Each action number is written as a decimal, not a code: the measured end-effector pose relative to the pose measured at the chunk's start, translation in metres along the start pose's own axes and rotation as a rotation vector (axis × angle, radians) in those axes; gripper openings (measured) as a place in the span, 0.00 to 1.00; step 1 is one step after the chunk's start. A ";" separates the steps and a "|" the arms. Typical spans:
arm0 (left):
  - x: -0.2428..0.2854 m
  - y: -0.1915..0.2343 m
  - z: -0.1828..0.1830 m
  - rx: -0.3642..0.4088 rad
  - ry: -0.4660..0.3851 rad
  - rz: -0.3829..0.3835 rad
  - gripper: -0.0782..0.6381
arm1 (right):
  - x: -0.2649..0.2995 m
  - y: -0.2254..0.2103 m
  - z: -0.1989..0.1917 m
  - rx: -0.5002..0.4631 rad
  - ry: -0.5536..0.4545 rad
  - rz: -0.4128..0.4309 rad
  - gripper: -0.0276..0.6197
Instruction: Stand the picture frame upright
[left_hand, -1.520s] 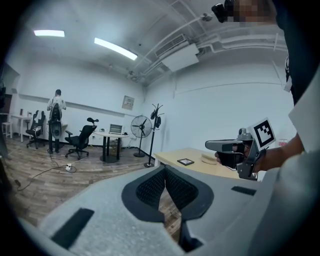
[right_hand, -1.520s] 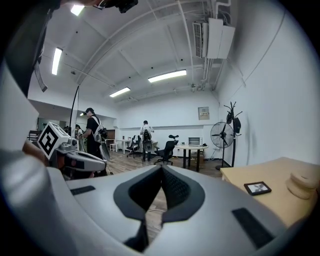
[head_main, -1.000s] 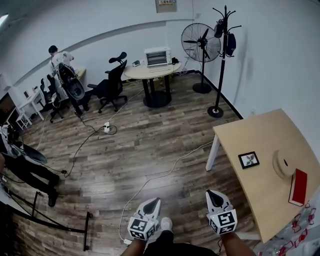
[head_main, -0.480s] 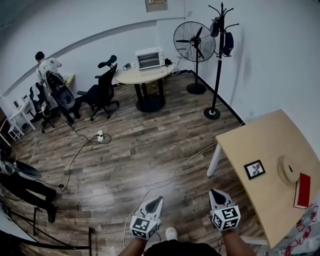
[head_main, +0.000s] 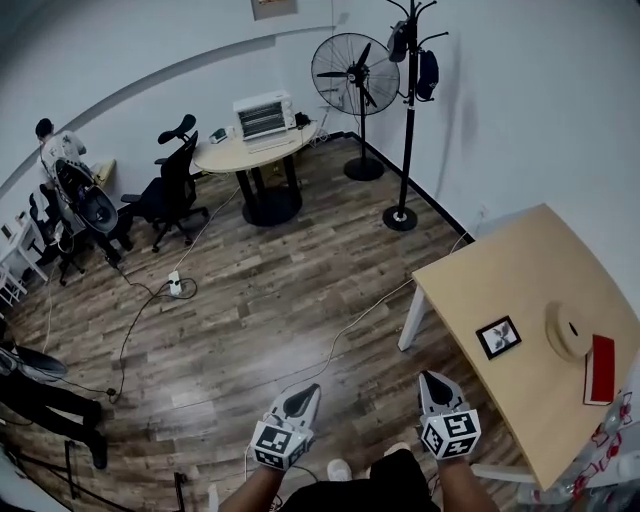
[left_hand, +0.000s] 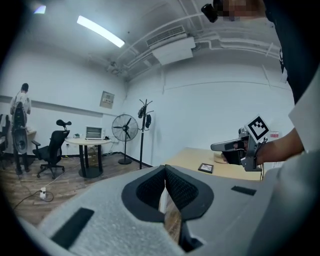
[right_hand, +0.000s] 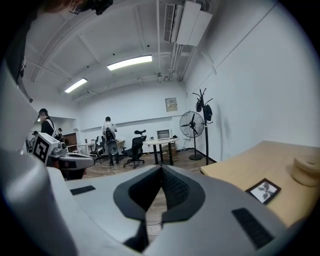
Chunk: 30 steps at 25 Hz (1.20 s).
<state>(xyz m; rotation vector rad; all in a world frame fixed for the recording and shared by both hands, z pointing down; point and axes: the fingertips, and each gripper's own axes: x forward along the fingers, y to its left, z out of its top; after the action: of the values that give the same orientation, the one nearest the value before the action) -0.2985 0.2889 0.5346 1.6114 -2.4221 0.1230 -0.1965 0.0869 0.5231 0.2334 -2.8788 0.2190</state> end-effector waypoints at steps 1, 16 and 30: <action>0.012 -0.001 0.003 0.006 0.004 -0.017 0.12 | 0.002 -0.011 0.002 0.012 -0.006 -0.020 0.06; 0.210 -0.051 0.071 -0.004 -0.020 -0.211 0.11 | 0.031 -0.185 0.030 0.079 -0.032 -0.200 0.06; 0.339 -0.175 0.090 0.075 0.020 -0.474 0.12 | -0.036 -0.313 0.014 0.165 -0.063 -0.410 0.06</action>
<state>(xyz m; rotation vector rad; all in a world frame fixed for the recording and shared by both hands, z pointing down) -0.2761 -0.1016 0.5171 2.1527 -1.9728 0.1472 -0.1107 -0.2159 0.5408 0.8610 -2.7934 0.3752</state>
